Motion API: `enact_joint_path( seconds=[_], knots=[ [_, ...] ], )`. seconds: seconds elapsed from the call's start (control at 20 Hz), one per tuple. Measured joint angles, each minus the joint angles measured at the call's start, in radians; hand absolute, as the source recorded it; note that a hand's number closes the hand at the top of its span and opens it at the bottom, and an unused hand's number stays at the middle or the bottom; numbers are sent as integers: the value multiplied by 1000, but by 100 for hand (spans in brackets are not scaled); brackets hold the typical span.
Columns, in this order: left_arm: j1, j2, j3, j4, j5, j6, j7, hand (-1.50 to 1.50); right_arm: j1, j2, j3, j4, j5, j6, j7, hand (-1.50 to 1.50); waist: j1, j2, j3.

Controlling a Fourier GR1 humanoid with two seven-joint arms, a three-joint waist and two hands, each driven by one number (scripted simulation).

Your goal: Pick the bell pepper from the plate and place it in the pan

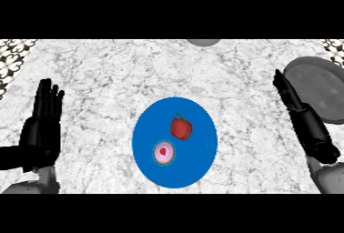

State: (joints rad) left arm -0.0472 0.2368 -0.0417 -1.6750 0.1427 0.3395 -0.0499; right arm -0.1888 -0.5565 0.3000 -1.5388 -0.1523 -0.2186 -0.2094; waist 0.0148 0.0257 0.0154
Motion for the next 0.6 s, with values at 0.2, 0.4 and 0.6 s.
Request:
enact_joint_path(
  seconds=[0.2, 0.4, 0.6],
  knots=[
    [-46, 18, -10, 52, -20, -24, 22, 0, -73, 97, 56, 93, -21, 83, -33, 150, 6, -10, -9],
    [-102, 54, -28, 98, -24, -77, 74, 0, -128, 229, 135, 212, 13, 90, -90, -150, 13, -11, -12],
    [-111, 76, -10, 122, -2, -107, 108, 0, -30, 275, 129, 222, 130, -102, -255, -150, -17, -21, -13]
  ],
)
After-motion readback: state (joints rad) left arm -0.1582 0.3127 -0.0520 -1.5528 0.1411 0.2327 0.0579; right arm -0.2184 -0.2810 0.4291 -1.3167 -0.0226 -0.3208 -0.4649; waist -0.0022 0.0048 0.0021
